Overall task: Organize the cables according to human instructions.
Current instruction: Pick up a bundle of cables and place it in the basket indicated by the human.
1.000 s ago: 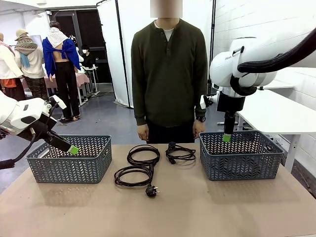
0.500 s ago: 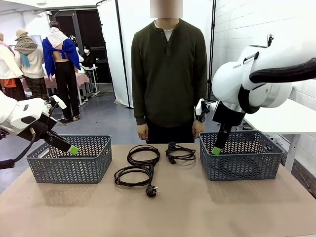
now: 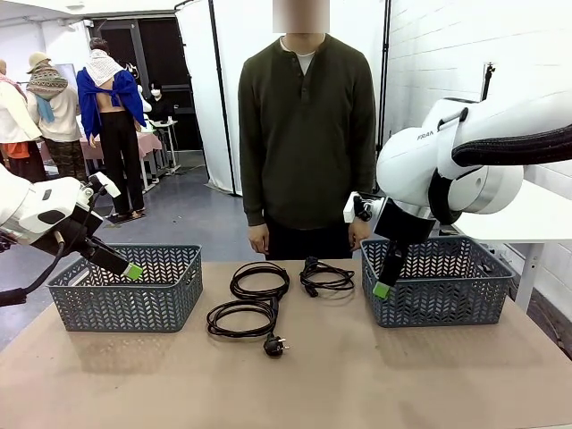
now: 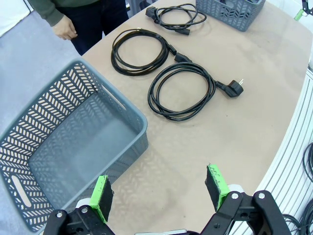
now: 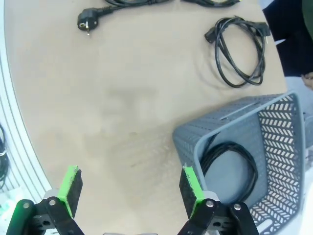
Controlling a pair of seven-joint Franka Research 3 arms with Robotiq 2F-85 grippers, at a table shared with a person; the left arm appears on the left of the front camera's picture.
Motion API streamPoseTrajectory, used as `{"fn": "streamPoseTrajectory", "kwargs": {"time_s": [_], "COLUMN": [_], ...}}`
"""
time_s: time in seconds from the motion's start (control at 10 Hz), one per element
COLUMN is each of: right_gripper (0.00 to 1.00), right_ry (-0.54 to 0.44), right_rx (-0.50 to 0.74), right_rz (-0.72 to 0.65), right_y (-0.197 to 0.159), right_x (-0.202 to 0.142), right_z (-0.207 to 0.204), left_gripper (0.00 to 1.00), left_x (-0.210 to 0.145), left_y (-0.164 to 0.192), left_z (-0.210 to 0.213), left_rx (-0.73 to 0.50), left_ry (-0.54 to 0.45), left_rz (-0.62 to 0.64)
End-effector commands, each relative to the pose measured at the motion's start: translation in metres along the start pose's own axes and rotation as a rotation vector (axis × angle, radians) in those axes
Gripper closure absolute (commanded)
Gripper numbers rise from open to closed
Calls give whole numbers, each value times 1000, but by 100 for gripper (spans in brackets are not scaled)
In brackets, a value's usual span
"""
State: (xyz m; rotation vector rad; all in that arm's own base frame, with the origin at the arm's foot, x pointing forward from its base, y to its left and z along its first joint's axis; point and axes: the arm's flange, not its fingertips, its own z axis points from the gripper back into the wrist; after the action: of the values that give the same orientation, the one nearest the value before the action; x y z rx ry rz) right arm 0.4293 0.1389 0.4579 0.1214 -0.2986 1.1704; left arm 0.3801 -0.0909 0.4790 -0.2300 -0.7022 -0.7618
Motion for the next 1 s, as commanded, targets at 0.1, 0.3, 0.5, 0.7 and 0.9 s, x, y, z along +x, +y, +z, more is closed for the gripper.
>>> {"fn": "streamPoseTrajectory", "kwargs": {"time_s": [0.1,0.3,0.5,0.7,0.9], "right_gripper": [0,0,0,0,0], "right_ry": [0,0,0,0,0], "right_rx": [-8,-8,-8,-8,-8], "right_rz": [-8,-8,-8,-8,-8], "right_y": [-3,-3,-3,-3,-3], "right_x": [-2,-2,-2,-2,-2], "right_z": [2,2,2,2,2], "left_gripper": [0,0,0,0,0], "left_x": [-1,-1,-1,-1,-1], "left_y": [1,1,1,1,1], "left_z": [0,0,0,0,0], "left_rx": [-6,-6,-6,-6,-6], "left_ry": [-3,-3,-3,-3,-3], "left_rz": [18,18,18,18,18]}}
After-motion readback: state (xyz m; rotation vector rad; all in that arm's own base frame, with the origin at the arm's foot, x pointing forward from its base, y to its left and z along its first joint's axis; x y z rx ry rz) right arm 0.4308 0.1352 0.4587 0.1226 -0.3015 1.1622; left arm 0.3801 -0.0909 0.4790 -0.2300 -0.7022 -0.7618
